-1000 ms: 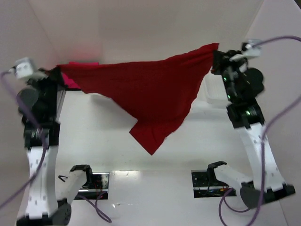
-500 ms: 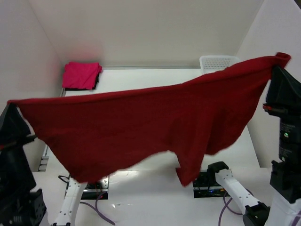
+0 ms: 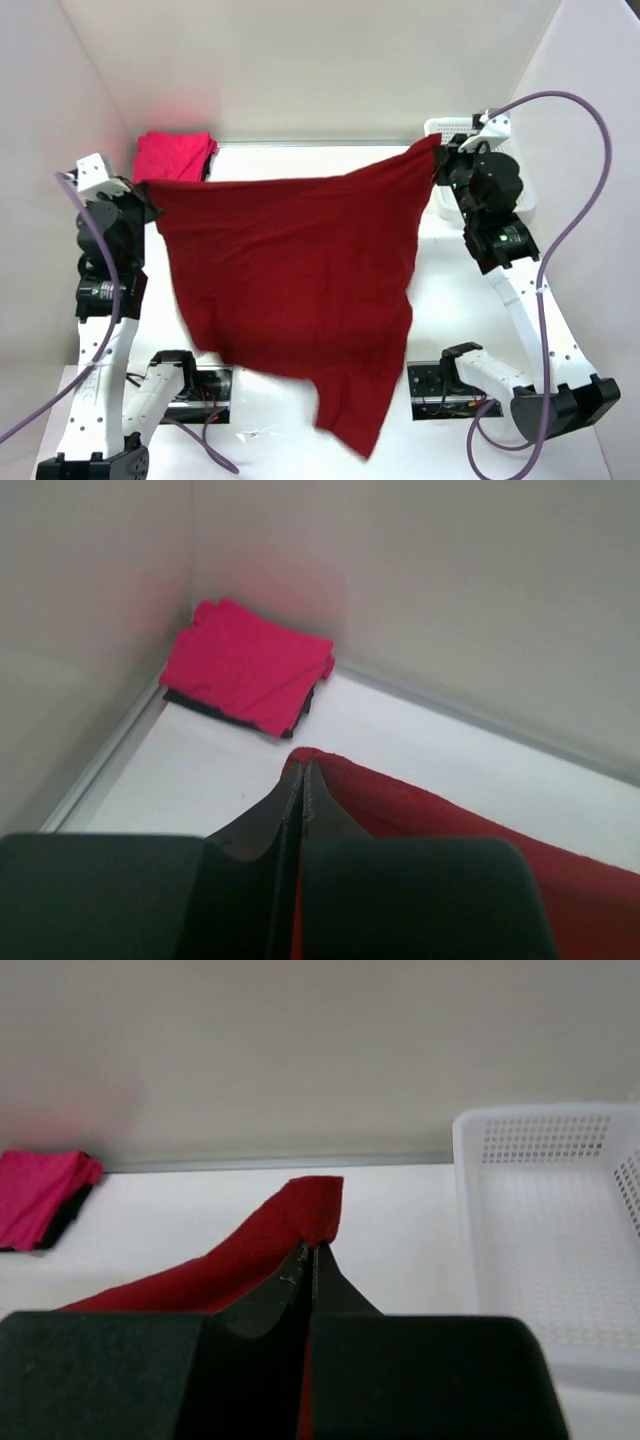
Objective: Fold and stack the t-shirts
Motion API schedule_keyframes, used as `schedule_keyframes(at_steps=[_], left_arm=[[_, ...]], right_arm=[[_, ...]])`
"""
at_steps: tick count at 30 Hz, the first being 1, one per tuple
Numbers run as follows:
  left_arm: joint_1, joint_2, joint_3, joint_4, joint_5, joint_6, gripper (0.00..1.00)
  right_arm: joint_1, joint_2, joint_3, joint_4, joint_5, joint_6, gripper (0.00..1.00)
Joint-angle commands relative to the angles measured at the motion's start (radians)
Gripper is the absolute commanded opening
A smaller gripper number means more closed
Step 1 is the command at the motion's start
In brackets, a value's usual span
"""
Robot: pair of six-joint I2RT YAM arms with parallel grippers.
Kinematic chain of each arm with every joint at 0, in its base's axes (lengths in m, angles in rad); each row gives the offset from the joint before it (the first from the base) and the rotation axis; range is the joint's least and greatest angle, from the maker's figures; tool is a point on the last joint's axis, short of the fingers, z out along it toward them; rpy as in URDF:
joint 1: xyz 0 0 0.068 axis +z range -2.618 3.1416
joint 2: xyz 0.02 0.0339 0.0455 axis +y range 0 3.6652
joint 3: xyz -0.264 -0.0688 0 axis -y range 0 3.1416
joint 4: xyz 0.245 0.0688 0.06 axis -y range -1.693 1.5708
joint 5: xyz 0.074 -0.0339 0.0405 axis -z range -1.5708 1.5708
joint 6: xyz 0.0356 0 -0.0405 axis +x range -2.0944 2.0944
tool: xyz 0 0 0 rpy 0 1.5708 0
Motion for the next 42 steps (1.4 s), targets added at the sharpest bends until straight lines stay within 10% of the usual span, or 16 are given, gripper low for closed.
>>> schedule_keyframes(at_steps=[1,21,42], left_arm=[[0.002,-0.005,-0.071,0.124,-0.018,-0.009,0.0],[0.031,0.562,0.061,0.306,0.001,0.043,0.0],[0.1,1.19,0.613,0.233,0.1,0.044,0.0]], right_arm=[[0.001,0.007,-0.041,0.146,0.05,0.002,0.0],[0.001,0.441,0.007,0.349,0.041,0.022,0.0],[-0.107,1.111,0.758,0.174,-0.064,0.075,0.0]])
